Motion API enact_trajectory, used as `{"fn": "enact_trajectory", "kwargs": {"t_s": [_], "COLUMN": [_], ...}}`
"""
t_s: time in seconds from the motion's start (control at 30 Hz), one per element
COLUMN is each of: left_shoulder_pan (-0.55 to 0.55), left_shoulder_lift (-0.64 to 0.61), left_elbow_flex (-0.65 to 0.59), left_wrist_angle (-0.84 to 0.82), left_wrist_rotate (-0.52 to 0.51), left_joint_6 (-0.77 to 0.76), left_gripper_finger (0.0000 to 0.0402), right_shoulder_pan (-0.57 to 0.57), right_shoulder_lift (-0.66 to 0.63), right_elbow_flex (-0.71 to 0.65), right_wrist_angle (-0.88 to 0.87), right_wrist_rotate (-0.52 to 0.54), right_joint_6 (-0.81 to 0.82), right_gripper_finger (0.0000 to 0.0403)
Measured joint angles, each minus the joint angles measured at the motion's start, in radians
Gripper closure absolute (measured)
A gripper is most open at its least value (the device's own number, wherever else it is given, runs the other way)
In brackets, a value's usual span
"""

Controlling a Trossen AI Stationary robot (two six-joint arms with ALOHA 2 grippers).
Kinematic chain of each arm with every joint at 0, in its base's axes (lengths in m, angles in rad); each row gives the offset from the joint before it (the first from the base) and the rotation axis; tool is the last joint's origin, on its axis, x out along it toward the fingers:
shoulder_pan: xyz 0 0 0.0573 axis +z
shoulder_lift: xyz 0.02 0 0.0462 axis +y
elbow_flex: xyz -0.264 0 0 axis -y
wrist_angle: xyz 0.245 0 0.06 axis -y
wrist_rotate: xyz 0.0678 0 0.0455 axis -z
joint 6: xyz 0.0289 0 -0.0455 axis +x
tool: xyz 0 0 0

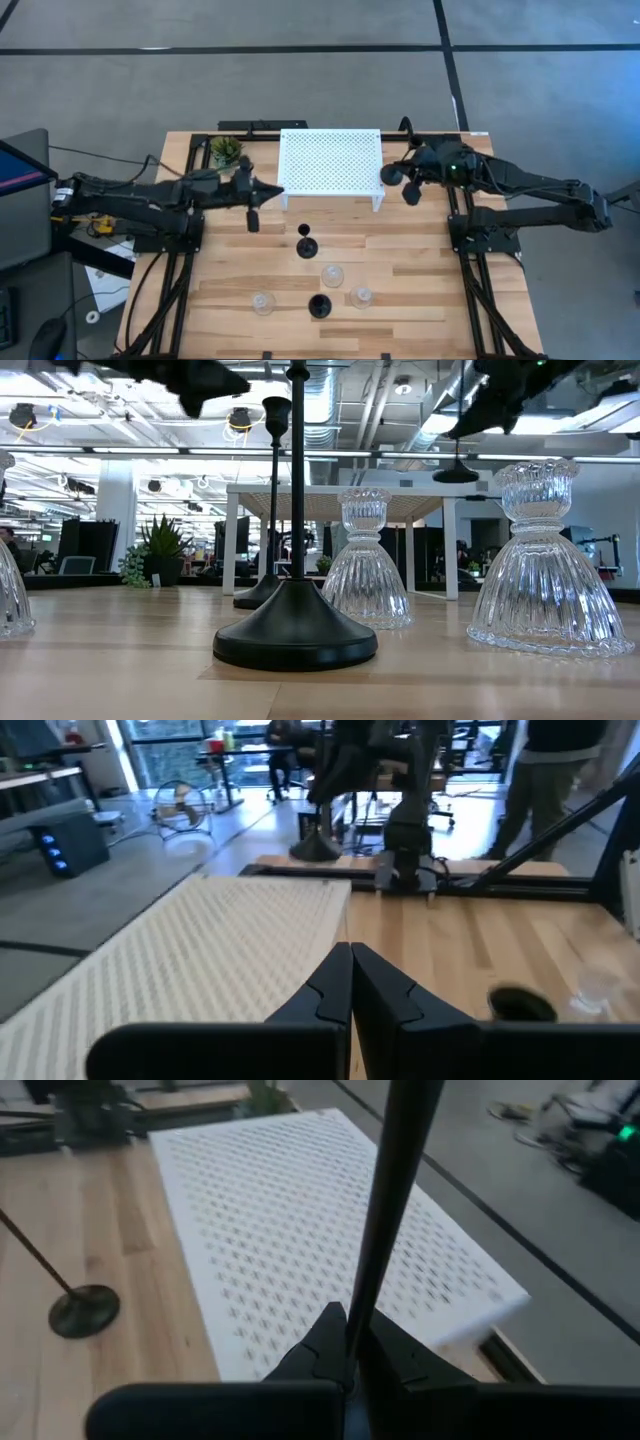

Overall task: Pick & Place candle stick holders
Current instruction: Put the top black candle holder on the shelf

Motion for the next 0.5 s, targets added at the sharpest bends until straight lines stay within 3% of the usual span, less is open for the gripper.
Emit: {"fn": "enact_trajectory", "kwargs": {"t_s": [0.23,0.5], "left_shoulder_pan": [0.168,0.324], "left_shoulder_lift": [0.167,0.293], "left_elbow_flex": [0.175,0.358], "left_wrist_angle": [-0.043,-0.079], "left_wrist_rotate": [0.269,0.473], "left_joint_6": [0.027,0.067], "left_gripper_finger": [0.0398,0.0398], "right_shoulder_pan": [-0.002,-0.002], "right_shoulder_lift": [0.122,0.263], "right_elbow_flex": [0.037,0.206], "right_wrist_angle": [0.091,0.077], "right_wrist_rotate": [-0.068,-0.165], "right_joint_6": [-0.055,-0.113], "right_gripper_finger": [0.0403,0.0403]}}
